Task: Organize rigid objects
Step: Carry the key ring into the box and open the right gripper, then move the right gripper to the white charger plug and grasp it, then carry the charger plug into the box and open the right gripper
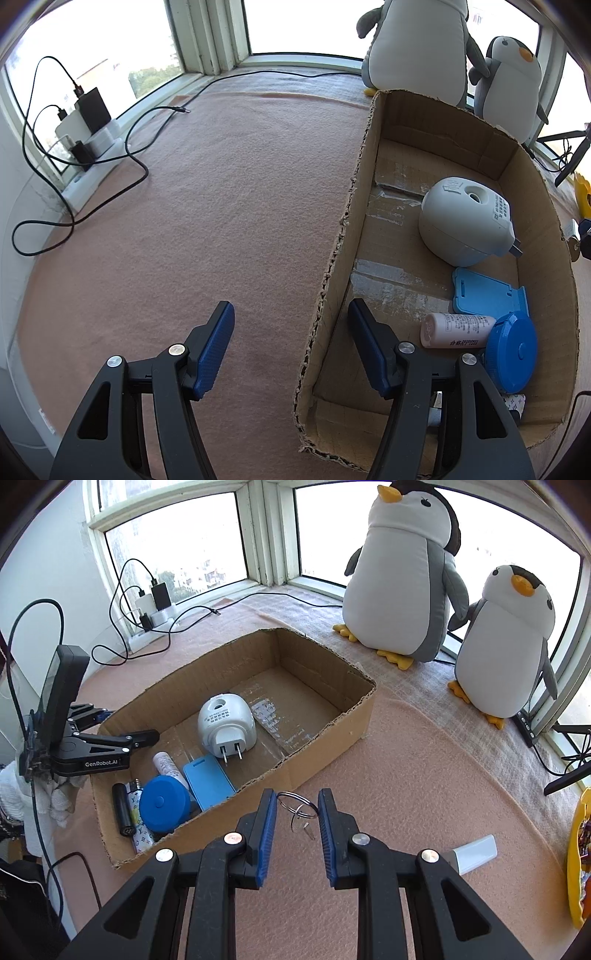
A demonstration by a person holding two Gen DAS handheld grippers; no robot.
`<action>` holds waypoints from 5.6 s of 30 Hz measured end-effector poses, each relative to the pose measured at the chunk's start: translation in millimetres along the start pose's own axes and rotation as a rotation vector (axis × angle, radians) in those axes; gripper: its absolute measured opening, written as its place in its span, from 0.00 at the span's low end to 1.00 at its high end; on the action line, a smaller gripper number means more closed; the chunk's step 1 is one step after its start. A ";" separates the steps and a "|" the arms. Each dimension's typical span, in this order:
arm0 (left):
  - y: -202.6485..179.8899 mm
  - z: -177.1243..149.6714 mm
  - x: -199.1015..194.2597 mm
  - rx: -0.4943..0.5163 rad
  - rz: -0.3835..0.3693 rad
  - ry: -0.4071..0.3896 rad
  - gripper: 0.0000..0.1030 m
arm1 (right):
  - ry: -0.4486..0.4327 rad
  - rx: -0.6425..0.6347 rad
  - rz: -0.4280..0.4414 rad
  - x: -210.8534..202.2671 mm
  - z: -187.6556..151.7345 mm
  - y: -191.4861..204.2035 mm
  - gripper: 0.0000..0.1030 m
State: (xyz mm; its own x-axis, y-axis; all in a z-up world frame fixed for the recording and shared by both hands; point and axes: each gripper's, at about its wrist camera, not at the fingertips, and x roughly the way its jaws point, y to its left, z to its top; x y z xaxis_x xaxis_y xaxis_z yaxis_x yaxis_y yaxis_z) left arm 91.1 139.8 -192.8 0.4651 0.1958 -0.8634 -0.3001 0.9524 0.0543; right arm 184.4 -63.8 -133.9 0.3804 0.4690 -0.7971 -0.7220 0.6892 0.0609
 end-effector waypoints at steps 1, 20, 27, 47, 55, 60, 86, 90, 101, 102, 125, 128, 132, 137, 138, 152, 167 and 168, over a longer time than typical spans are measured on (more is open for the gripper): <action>-0.2 0.0 -0.1 -0.001 0.000 -0.001 0.62 | -0.010 0.002 0.010 -4.7 2.0 3.4 0.20; 4.1 -0.4 1.9 -0.020 -0.032 -0.005 0.62 | -0.026 -0.079 0.081 -12.4 26.3 61.9 0.20; 5.5 -0.7 2.3 -0.025 -0.047 -0.004 0.62 | 0.043 -0.116 0.064 4.3 22.7 67.7 0.20; 6.0 -1.8 1.9 -0.023 -0.049 -0.006 0.62 | 0.027 0.004 0.115 17.4 32.2 54.0 0.37; 6.3 -1.5 1.5 -0.021 -0.046 -0.007 0.62 | -0.023 0.102 0.085 -5.9 20.5 35.0 0.37; 6.6 -1.5 1.3 -0.019 -0.042 -0.008 0.62 | -0.044 0.177 0.058 -17.9 7.0 21.7 0.37; 5.7 -1.6 1.2 -0.017 -0.039 -0.009 0.62 | 0.010 0.817 -0.283 -40.8 -67.2 -116.8 0.50; 5.7 -1.7 1.3 -0.018 -0.039 -0.009 0.62 | 0.023 0.887 -0.278 -31.1 -64.2 -129.8 0.50; 5.5 -2.0 1.3 -0.018 -0.039 -0.010 0.62 | 0.136 0.977 -0.272 6.9 -53.4 -156.1 0.50; 5.5 -2.0 1.3 -0.017 -0.039 -0.010 0.62 | 0.146 0.981 -0.271 10.3 -52.3 -157.9 0.50; 5.1 -2.1 1.4 -0.017 -0.038 -0.011 0.62 | 0.251 0.818 -0.270 29.8 -48.3 -148.0 0.20; 5.1 -2.1 1.4 -0.016 -0.037 -0.010 0.62 | 0.242 0.765 -0.253 26.6 -46.1 -136.4 0.20; 5.0 -1.9 1.2 -0.016 -0.035 -0.011 0.62 | 0.215 0.675 -0.218 18.0 -37.5 -116.1 0.20; 5.1 -1.7 1.1 -0.017 -0.035 -0.011 0.62 | 0.164 0.529 -0.174 3.0 -18.7 -85.3 0.20; 5.1 -1.7 1.1 -0.017 -0.034 -0.011 0.62 | 0.155 0.495 -0.167 0.5 -14.1 -78.4 0.20; 5.0 -1.6 1.1 -0.017 -0.032 -0.012 0.62 | 0.105 0.042 -0.033 -5.8 32.2 19.6 0.20; 5.1 -1.7 1.2 -0.018 -0.032 -0.012 0.62 | 0.189 -0.311 0.014 29.6 41.6 91.0 0.20; 5.1 -1.7 1.2 -0.018 -0.032 -0.012 0.62 | 0.197 -0.325 0.016 31.5 40.9 92.0 0.20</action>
State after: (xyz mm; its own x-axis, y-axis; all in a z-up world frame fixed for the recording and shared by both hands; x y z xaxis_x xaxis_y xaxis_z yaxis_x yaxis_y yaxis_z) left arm 88.8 144.4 -194.4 0.4848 0.1679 -0.8583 -0.2998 0.9538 0.0173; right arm 153.6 37.0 -128.8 0.2714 0.3412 -0.9000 -0.8846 0.4568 -0.0936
